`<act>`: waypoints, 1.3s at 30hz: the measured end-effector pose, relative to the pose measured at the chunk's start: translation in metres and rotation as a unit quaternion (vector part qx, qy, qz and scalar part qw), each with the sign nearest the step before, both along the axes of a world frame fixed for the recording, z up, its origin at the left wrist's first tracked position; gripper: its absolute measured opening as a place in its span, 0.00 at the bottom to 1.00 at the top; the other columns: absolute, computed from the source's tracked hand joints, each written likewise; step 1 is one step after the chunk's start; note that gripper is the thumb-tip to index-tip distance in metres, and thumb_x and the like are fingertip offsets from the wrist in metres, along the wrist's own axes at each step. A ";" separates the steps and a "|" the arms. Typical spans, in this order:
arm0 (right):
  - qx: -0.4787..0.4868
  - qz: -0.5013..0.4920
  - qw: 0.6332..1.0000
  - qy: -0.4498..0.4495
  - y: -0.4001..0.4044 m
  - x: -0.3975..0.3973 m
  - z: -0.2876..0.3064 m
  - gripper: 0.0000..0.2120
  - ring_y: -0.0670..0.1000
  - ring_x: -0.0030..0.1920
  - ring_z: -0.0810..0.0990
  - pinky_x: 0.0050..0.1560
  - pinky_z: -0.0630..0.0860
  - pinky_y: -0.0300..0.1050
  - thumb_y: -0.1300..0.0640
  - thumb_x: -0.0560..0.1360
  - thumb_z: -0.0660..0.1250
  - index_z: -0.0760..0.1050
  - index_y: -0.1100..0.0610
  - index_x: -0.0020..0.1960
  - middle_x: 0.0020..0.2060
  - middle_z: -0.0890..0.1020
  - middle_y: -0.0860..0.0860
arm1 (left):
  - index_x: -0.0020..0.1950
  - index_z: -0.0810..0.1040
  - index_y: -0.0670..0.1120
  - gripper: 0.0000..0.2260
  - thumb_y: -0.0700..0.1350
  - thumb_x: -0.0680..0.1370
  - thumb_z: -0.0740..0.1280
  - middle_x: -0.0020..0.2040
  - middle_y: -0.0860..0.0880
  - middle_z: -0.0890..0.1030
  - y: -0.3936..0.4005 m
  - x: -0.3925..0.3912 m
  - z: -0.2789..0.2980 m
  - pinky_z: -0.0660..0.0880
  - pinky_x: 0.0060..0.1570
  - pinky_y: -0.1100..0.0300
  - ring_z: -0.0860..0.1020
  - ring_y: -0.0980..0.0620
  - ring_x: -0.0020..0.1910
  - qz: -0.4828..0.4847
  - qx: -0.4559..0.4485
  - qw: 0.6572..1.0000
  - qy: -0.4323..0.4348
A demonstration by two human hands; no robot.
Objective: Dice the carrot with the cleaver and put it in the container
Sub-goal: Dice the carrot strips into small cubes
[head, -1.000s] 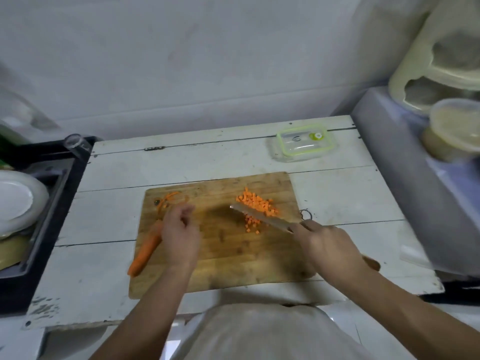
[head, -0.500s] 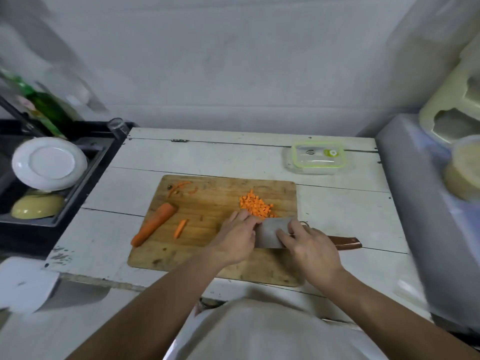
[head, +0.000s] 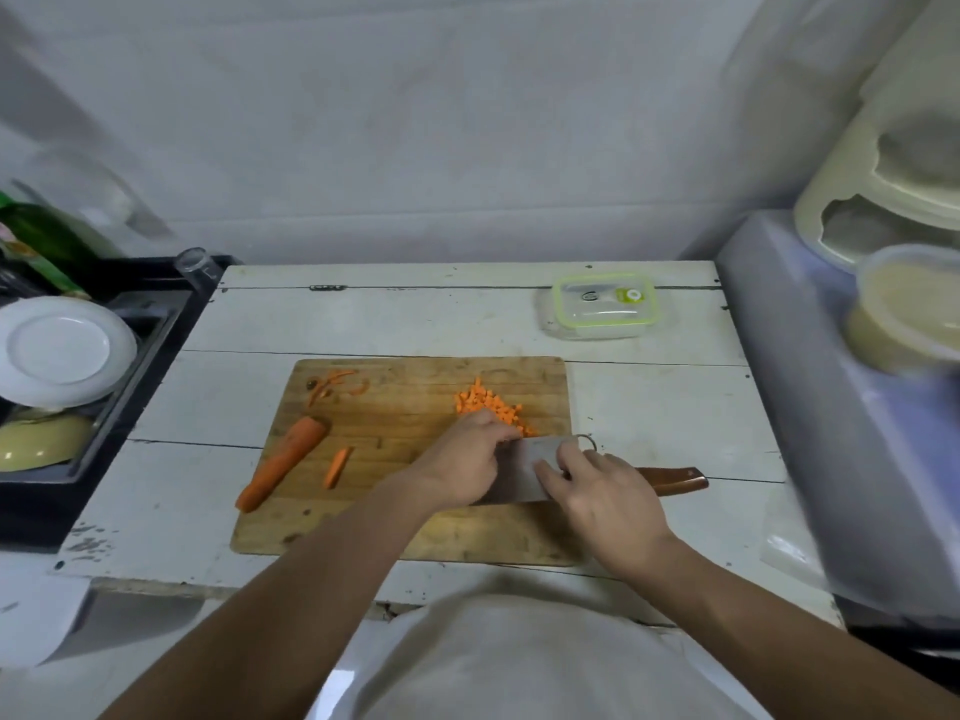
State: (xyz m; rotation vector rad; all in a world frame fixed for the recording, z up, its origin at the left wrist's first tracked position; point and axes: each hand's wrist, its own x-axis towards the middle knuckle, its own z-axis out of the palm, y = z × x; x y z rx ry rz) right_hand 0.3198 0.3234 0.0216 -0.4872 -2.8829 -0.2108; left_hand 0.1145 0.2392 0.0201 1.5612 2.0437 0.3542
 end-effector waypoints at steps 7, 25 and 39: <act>-0.013 -0.012 0.999 0.027 0.003 0.009 0.000 0.19 0.56 0.28 0.73 0.28 0.72 0.47 0.68 0.60 0.66 0.78 0.58 0.50 0.41 0.74 0.57 | 0.48 0.82 0.51 0.17 0.31 0.79 0.60 0.51 0.52 0.81 -0.021 -0.027 0.018 0.76 0.58 0.55 0.79 0.51 0.55 0.146 0.072 0.986 -0.018; 0.015 0.020 0.999 0.043 -0.004 0.011 -0.010 0.13 0.56 0.33 0.76 0.31 0.73 0.50 0.67 0.66 0.66 0.76 0.59 0.50 0.42 0.74 0.57 | 0.64 0.83 0.49 0.17 0.35 0.82 0.61 0.61 0.53 0.77 -0.015 -0.022 0.026 0.67 0.70 0.58 0.73 0.54 0.64 0.101 0.077 0.992 -0.025; -0.008 0.053 0.997 0.047 -0.012 -0.004 0.007 0.12 0.55 0.35 0.75 0.34 0.72 0.49 0.65 0.67 0.69 0.75 0.58 0.50 0.42 0.73 0.55 | 0.45 0.85 0.54 0.05 0.52 0.79 0.72 0.46 0.53 0.86 0.025 -0.027 0.027 0.74 0.42 0.61 0.82 0.52 0.48 0.193 -0.045 0.970 -0.139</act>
